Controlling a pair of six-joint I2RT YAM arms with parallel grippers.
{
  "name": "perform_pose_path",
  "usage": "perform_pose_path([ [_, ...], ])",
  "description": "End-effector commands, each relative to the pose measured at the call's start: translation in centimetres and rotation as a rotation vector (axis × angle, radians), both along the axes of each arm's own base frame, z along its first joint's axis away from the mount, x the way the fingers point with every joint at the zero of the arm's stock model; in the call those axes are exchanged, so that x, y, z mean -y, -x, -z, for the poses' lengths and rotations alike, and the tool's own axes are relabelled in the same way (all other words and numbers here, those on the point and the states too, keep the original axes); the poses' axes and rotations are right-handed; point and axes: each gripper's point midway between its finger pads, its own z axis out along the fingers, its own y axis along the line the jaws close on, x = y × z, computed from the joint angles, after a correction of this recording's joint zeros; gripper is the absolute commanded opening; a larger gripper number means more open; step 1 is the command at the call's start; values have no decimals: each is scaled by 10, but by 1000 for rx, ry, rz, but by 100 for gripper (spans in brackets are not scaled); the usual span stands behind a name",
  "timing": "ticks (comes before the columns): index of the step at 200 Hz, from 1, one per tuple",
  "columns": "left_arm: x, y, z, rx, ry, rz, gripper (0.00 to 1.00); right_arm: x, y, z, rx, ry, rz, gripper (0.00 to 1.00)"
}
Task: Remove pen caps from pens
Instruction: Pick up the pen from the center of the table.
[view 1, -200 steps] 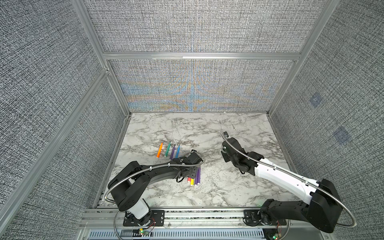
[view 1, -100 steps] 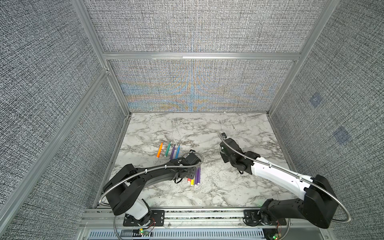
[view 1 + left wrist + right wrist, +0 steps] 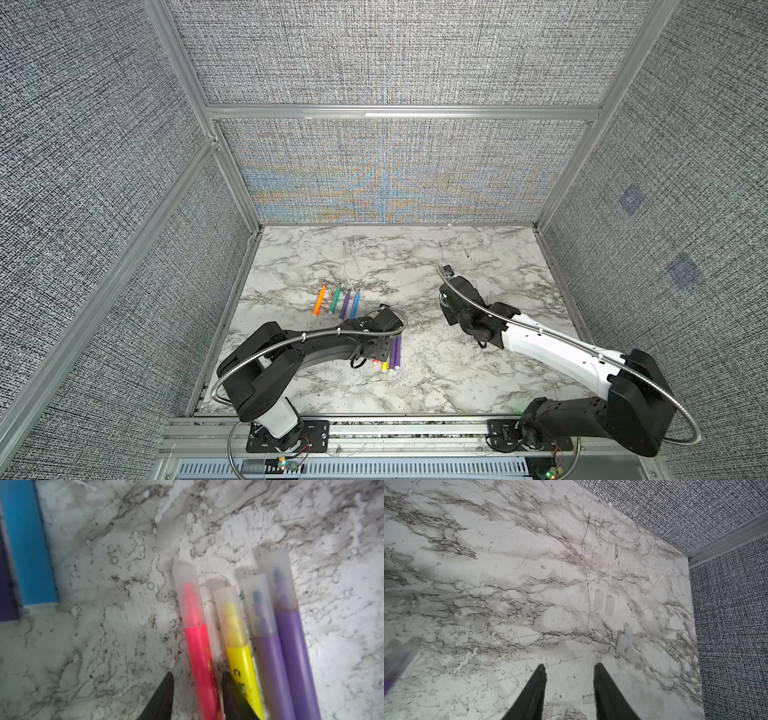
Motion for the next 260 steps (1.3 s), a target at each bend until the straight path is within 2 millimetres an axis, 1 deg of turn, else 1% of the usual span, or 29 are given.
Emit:
perform_pose_path([
  [1, -8, 13, 15, -66, -18, -7, 39, 0, -3, -4, 26, -9, 18, 42],
  [30, -14, 24, 26, -101, -20, -11, 36, 1, -3, -4, 23, -6, 20, 42],
  [53, -16, 26, 26, -104, -14, -16, 33, 2, -2, -6, 29, -10, 26, 42],
  [76, -15, 25, 21, -92, -6, -14, 29, 4, -2, -8, 35, -10, 30, 41],
  [94, -14, 24, 18, -85, 2, -13, 21, 4, -3, -9, 41, -10, 32, 41],
  [108, -14, 23, 15, -76, 5, -14, 20, 4, -3, -10, 43, -10, 36, 41],
  [139, -15, 21, 4, -36, 38, -19, 12, 3, -5, -12, 55, -24, 41, 41],
  [140, -15, 21, 4, -34, 41, -19, 11, 5, -2, -6, 44, -14, 41, 41],
  [143, -14, 21, 2, -28, 49, -17, 11, 6, -1, -2, 38, -11, 41, 41],
  [154, -13, 19, -7, 2, 84, -17, 8, 6, 1, 1, 36, -25, 36, 41],
  [172, -13, 17, -24, 63, 141, -14, 5, -2, 6, 4, 42, -109, 3, 41],
  [177, -12, 16, -30, 86, 166, -11, 4, -7, 8, 4, 47, -150, -16, 41],
  [180, -11, 17, -31, 92, 173, -6, 4, -10, 10, 4, 46, -176, -33, 41],
  [183, -10, 15, -41, 119, 206, -2, 3, -15, 12, 3, 49, -208, -52, 41],
  [192, -6, 15, -55, 162, 268, 15, 3, -28, 20, 2, 56, -304, -120, 41],
  [209, 0, 18, -82, 241, 394, 54, 6, -51, 37, -11, 107, -522, -244, 42],
  [227, 5, 25, -108, 312, 531, 98, 8, -73, 62, -34, 175, -776, -408, 42],
  [241, 5, 31, -124, 361, 623, 122, 8, -80, 78, -49, 213, -916, -497, 43],
  [260, 5, 40, -139, 400, 709, 154, 8, -89, 89, -62, 211, -1024, -564, 43],
])
